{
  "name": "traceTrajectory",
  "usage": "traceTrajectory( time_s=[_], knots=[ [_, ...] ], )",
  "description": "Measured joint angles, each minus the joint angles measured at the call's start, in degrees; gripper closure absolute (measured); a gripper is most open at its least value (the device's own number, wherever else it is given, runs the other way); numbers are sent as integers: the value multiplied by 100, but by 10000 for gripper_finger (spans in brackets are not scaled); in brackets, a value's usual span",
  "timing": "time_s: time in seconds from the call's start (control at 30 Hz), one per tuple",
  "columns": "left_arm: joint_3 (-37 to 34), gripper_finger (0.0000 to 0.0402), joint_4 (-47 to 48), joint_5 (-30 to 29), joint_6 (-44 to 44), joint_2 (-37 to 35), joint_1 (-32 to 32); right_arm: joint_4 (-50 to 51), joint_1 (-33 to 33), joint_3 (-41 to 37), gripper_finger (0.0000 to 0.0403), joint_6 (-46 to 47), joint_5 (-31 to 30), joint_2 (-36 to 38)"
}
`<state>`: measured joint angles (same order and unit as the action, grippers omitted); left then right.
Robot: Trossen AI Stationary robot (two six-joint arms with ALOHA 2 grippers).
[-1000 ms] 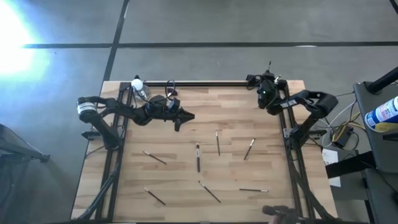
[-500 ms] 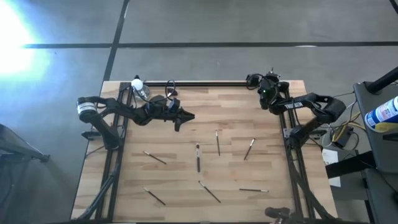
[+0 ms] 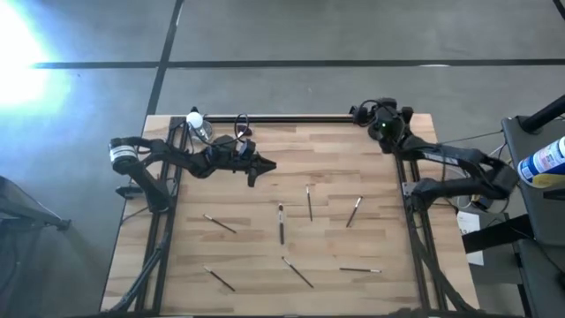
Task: Put items in baskets/containers
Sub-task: Put the foundation brush into the mesh organizer
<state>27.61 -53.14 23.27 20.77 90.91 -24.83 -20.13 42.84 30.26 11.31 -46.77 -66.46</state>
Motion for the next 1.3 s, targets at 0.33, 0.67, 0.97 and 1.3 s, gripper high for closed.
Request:
traceTrajectory(
  time_s=[0.33, 0.67, 0.97, 1.3],
  knots=[
    [-573, 348, -1039, -586, -157, 0, 212, 1853, -1959, 166, 394, 946, 497, 796],
    [-1161, 400, -2290, -666, -117, 0, 288, 3862, -4307, 623, 394, 3852, 233, 216],
    [-1213, 401, -2360, -775, -19, 0, 321, 7162, -5534, 1654, 394, 8337, 1235, -1147],
    [-1296, 401, -2343, -774, -6, 0, 395, 7273, -5783, 1607, 348, 10073, 2807, -2076]
  ],
)
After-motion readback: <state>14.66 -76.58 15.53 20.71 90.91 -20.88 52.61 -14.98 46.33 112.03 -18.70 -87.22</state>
